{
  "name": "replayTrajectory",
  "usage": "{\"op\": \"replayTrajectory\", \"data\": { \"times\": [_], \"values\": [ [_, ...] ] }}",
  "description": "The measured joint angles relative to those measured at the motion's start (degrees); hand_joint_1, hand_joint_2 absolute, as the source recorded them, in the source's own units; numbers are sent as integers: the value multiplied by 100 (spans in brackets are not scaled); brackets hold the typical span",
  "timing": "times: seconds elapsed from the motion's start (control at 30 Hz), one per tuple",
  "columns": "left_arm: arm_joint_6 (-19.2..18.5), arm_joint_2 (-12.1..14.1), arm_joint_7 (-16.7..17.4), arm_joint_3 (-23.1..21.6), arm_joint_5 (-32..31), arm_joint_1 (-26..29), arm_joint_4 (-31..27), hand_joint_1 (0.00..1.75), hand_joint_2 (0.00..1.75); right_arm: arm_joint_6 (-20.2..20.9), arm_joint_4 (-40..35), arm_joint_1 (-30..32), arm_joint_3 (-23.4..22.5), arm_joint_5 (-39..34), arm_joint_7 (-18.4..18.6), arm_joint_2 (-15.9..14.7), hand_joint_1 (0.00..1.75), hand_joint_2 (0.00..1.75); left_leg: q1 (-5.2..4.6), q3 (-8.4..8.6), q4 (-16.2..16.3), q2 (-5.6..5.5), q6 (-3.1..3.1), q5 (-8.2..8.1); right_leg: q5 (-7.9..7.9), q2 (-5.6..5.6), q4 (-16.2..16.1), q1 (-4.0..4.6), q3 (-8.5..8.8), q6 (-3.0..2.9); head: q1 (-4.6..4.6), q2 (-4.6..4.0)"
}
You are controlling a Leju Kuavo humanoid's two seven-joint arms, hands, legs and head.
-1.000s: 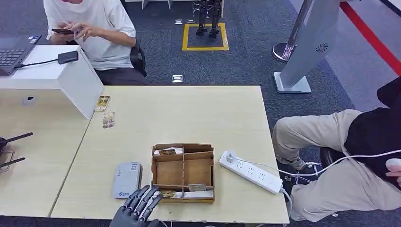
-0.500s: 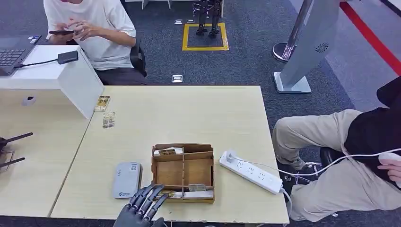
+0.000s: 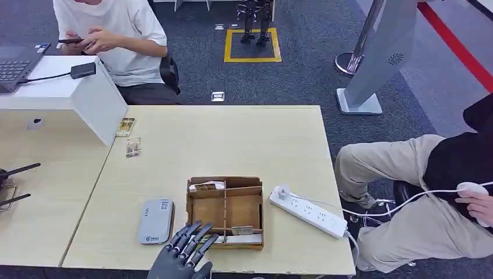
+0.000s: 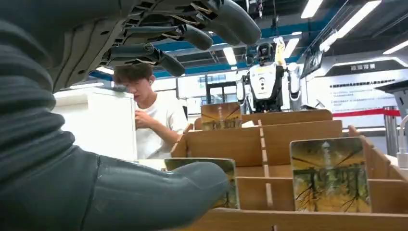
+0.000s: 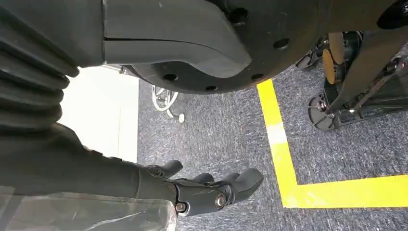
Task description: Pass the card to the sensor for recognition and then transmit it.
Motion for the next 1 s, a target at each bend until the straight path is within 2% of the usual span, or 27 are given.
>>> {"op": "replayTrajectory", "data": {
  "times": [0.2, 0.63, 1.0],
  "values": [
    [0, -197, -201, 192, 7, -1, 13, 30, 175, -2, 0, 0, 0, 0, 11, 0, 0, 175, 0, 0, 0, -1, 0, 0, 0, 0, 0, 0, 0, 0, 2, 0],
    [0, -505, -387, 476, -22, -15, 59, 31, 175, -11, 0, 0, 0, -2, 42, 0, 0, 175, 0, 0, 0, -1, 0, 0, 0, 0, 0, 0, 0, 0, 2, 0],
    [0, -623, -424, 607, -2, -10, 299, 35, 175, -4, 0, 0, 0, -28, 44, 0, 0, 175, 0, 0, 0, -1, 0, 0, 0, 0, 0, 0, 0, 0, 0, 0]
  ]
}}
